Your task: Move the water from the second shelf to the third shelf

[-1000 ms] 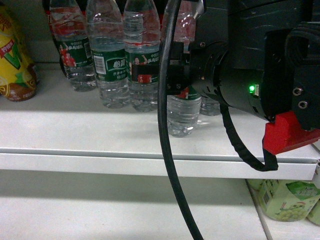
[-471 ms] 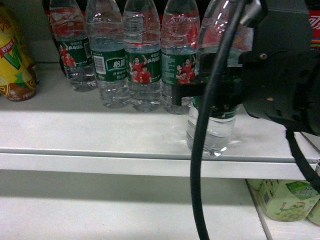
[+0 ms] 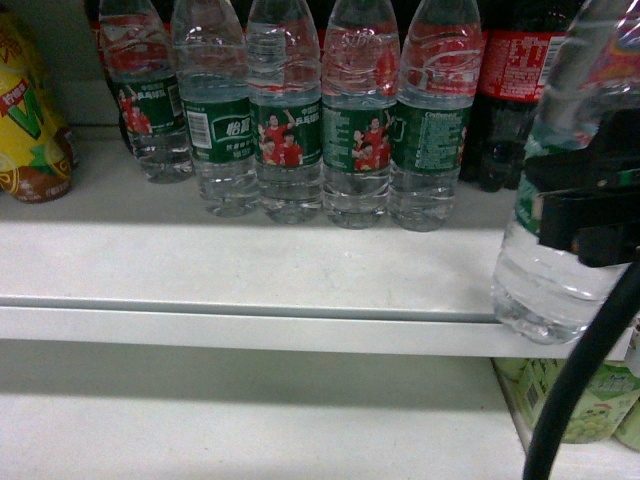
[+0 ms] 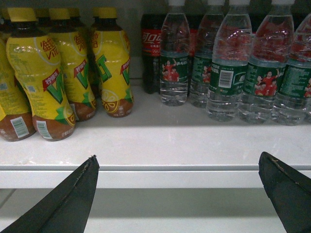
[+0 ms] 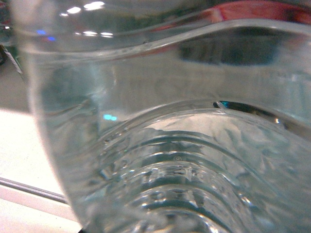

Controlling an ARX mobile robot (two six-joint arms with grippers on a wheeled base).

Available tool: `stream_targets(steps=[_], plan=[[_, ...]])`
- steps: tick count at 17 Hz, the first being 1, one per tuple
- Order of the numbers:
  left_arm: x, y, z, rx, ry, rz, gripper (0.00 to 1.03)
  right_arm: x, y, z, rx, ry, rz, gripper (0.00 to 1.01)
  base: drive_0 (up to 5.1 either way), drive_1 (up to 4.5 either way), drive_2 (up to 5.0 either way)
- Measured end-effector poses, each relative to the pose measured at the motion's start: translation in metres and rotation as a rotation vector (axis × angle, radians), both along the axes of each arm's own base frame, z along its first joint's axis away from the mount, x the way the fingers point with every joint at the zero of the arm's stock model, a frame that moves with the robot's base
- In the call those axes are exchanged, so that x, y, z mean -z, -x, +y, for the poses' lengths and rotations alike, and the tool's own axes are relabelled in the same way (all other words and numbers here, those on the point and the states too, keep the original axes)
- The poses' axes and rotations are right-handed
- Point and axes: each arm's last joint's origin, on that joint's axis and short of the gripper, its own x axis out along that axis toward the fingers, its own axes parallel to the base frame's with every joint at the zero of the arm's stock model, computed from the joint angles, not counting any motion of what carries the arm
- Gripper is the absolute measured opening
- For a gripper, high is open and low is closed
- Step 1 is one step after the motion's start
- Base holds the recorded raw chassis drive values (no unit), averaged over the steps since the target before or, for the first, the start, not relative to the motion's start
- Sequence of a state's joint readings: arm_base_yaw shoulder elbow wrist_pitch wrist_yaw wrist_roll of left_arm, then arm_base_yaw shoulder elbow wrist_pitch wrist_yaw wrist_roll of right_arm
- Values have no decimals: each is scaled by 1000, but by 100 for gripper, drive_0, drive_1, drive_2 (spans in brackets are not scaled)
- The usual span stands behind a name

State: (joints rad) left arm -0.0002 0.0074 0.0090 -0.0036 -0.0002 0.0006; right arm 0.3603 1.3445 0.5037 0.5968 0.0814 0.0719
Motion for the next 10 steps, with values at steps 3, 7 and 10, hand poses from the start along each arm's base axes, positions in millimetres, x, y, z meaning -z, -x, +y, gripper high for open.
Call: stream_targets(steps=[3, 7, 10], plan=[[0, 0, 0, 0, 0, 0, 98, -8, 15, -18, 39, -7, -35, 41, 0, 0, 0], [0, 0, 0, 0, 0, 0, 98, -7, 35, -45, 130, 16, -45, 41, 0, 0, 0], [0, 0, 0, 0, 0, 0, 98, -14, 49, -61, 180, 15, -49, 41, 0, 0, 0]])
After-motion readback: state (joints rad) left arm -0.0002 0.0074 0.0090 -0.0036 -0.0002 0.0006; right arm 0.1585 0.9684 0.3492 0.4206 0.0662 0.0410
